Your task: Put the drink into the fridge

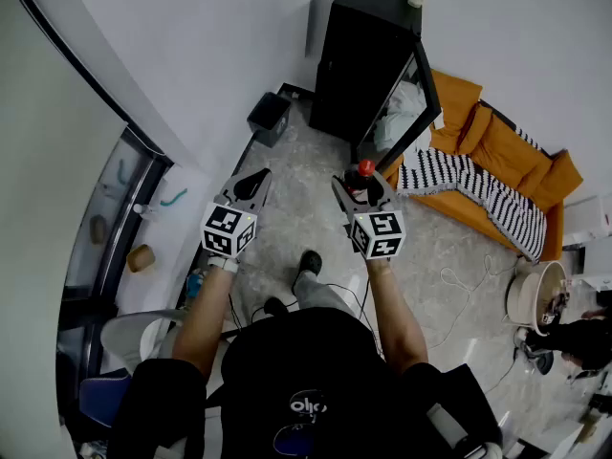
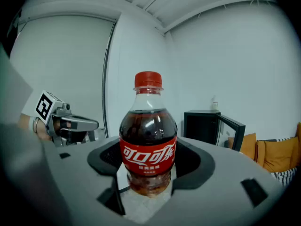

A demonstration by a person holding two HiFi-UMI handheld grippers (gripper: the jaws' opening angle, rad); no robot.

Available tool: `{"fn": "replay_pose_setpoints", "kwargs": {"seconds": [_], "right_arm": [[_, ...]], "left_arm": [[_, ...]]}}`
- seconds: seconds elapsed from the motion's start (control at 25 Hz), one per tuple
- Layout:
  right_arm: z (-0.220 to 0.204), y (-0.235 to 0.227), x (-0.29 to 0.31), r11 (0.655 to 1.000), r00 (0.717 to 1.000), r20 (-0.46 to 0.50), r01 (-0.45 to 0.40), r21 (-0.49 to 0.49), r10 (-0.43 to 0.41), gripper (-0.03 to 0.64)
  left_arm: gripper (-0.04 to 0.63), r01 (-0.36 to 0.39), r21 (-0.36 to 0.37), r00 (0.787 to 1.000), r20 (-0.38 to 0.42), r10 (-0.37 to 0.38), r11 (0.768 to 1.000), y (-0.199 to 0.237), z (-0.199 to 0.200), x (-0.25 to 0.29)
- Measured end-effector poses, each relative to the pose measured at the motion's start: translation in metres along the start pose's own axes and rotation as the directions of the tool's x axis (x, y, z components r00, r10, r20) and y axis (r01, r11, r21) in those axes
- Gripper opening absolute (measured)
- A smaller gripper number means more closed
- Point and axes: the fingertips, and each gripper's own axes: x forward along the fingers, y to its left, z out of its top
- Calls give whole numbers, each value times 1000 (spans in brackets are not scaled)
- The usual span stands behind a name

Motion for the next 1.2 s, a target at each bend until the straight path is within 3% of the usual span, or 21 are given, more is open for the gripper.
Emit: {"fn": "replay_pose_setpoints", "kwargs": {"seconds": [1.2], "right_arm": [[18, -102, 87, 1000, 1000, 13, 0, 31, -1, 312]], "left_arm": [[8, 25, 27, 999, -43, -24, 999, 39, 25, 131]]}}
